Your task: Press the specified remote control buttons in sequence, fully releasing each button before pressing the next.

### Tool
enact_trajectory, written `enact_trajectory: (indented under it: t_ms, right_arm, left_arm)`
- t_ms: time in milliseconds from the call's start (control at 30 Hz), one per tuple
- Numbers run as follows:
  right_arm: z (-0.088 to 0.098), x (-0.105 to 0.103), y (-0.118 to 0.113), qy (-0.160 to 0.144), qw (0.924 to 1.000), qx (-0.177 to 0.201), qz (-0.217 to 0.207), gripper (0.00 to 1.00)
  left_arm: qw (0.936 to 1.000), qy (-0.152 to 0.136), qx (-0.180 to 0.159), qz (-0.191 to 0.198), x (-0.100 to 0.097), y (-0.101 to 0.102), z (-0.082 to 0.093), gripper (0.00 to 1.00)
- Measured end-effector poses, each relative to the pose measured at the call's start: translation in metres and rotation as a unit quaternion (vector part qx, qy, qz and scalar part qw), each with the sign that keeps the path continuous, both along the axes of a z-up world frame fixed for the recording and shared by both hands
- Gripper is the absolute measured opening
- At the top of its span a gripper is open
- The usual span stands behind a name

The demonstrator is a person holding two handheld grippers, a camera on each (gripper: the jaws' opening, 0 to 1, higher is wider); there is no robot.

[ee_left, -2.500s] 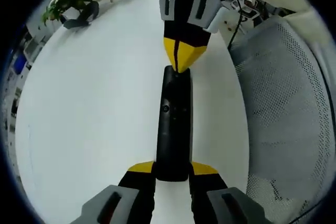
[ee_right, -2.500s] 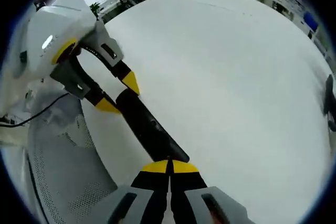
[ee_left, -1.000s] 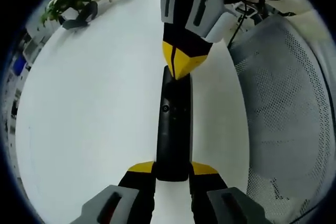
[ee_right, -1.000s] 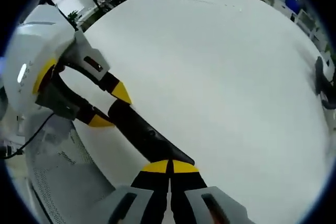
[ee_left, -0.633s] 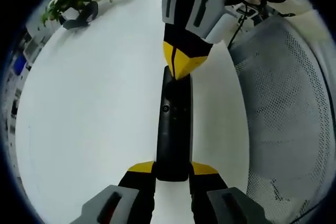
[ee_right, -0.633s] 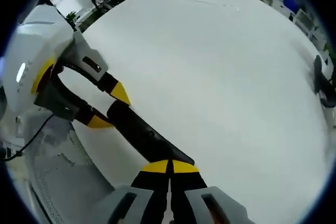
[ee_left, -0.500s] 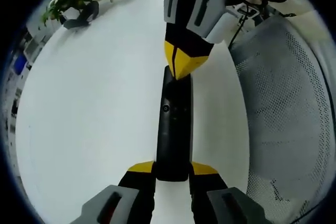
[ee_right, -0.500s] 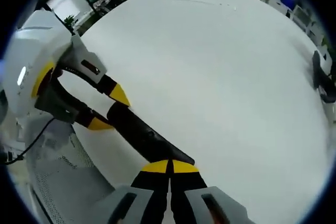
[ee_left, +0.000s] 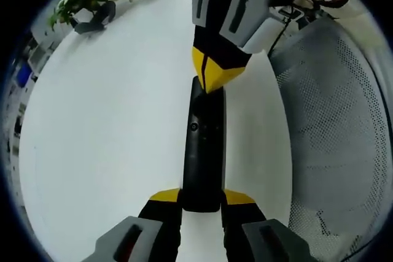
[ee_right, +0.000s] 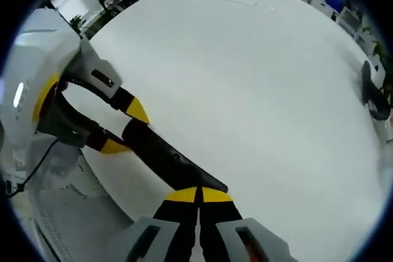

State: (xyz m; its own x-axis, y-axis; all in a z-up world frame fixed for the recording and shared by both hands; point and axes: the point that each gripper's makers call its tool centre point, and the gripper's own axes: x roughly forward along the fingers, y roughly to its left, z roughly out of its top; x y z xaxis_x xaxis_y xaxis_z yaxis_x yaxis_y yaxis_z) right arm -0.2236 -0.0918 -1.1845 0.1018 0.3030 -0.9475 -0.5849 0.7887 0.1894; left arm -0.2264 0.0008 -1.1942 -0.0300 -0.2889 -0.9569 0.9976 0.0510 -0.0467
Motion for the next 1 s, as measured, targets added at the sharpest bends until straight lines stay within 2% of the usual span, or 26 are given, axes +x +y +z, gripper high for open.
enact_trajectory:
  t_ms: [100,233,500,533,1000]
  right_arm:
    - [0.003,0.001,0.003,-0.005,0.9997,0.021,-0.014,0.00]
    - [0.009,-0.003,0.010,0.007,0.9983,0.048,-0.032,0.00]
    - [0.002,-0.004,0.011,0.015,0.9989,0.038,-0.020,0.00]
    - [0.002,-0.004,0.011,0.014,0.9992,0.036,-0.007,0.00]
    - [0.000,-0.002,0.011,0.013,0.9994,0.031,-0.001,0.00]
  left_arm:
    - [1.0000,0.001,-0.001,0.000,0.000,0.000,0.000,0.23]
    - [1.0000,0.003,-0.001,-0.001,0.000,0.000,0.000,0.23]
    - [1.0000,0.004,-0.003,0.000,0.000,0.000,0.000,0.23]
    - [1.0000,0.004,-0.004,0.000,0.000,0.000,0.000,0.23]
    - [0.9999,0.011,-0.006,0.000,0.000,-0.001,0.000,0.23]
